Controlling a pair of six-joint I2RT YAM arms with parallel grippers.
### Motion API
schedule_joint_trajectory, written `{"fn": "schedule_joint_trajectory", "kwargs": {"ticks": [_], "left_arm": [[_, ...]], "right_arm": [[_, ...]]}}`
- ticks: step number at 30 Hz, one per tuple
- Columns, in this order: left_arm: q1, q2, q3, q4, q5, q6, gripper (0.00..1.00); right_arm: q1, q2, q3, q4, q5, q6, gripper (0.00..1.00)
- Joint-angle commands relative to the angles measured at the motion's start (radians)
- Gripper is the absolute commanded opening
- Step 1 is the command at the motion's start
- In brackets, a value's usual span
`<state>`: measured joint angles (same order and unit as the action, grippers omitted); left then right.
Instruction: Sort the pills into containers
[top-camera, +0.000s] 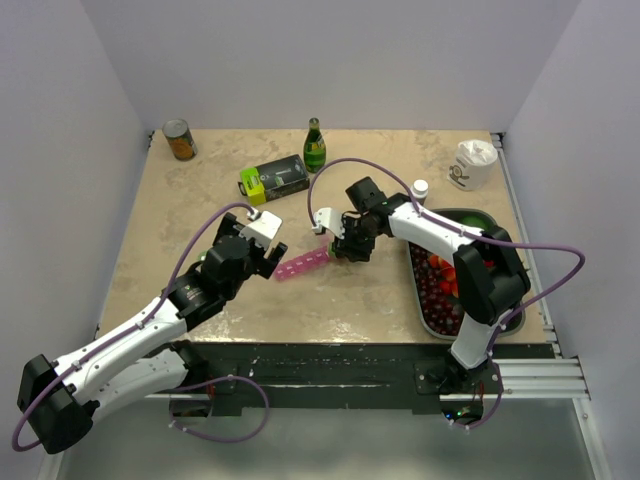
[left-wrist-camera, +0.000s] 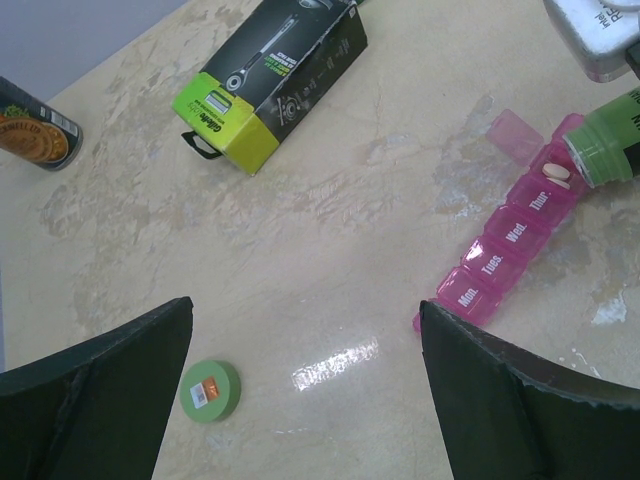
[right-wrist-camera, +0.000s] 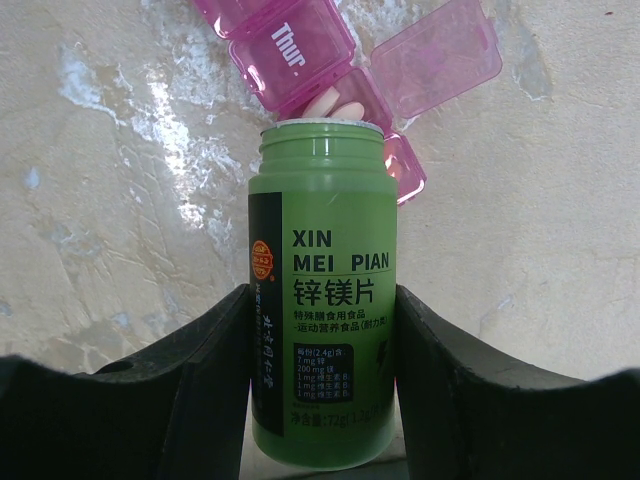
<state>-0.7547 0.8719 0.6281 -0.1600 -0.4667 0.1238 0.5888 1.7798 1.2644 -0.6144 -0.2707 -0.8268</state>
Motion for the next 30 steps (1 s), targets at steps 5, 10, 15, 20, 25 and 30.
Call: {"fn": "schedule_joint_trajectory", "kwargs": {"ticks": [5, 10, 15, 20, 25, 30], "left_arm": [[0.003, -0.005, 0.002, 0.005, 0.005, 0.017, 1.0], [0.003, -0.005, 0.002, 0.005, 0.005, 0.016, 1.0], [0.003, -0.01, -0.001, 0.008, 0.003, 0.016, 1.0], [0.009, -0.017, -0.005, 0.011, -0.004, -0.006, 1.0], [0.073, -0.027, -0.002, 0.014, 0.052, -0.039, 1.0], [0.192, -0.027, 0.001, 0.03, 0.198, -0.104, 1.0]], "right_arm": [[0.003, -0.013, 0.047, -0.002, -0.007, 0.018, 0.0], [0.005, -0.019, 0.052, -0.007, -0.016, 0.022, 0.0], [0.003, -0.025, 0.05, -0.008, -0.047, 0.031, 0.0], [0.002, -0.045, 0.033, 0.013, -0.1, 0.049, 0.0], [-0.015, -0.094, 0.012, 0.056, -0.171, 0.08, 0.0], [-0.032, -0.154, -0.033, 0.103, -0.275, 0.11, 0.0]]}}
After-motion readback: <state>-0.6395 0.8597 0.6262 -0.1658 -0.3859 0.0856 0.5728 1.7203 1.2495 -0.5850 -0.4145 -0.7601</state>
